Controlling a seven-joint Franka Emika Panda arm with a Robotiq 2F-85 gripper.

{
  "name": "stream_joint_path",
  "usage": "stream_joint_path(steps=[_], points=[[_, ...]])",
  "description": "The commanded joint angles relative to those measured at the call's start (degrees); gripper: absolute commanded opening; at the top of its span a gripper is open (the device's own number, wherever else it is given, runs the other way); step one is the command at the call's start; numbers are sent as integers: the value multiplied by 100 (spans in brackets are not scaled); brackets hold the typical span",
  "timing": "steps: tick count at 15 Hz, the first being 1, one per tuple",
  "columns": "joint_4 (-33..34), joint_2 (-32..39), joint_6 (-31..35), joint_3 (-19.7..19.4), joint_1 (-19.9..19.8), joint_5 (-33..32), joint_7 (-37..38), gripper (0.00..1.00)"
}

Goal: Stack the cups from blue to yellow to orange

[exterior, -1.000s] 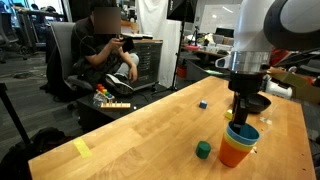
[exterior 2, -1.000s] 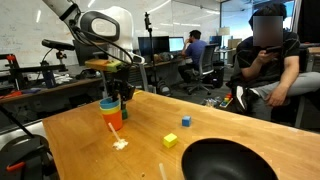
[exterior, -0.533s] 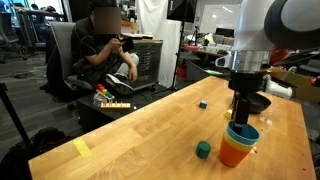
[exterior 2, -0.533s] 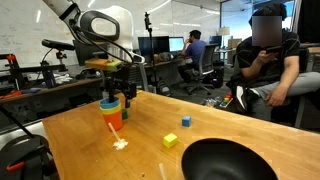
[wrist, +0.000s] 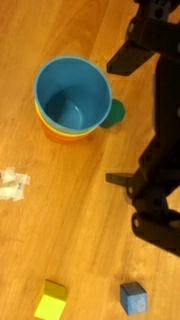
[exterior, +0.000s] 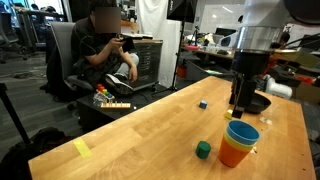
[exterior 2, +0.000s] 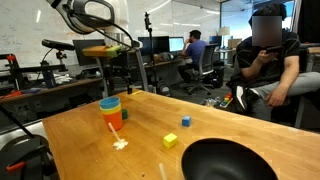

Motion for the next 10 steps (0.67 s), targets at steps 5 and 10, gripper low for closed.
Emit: stream_joint_path(steps=[5, 10], points=[[-4, -582, 27, -14, 62, 88, 905, 100], [93, -620, -22, -37, 55, 13, 1662, 100]])
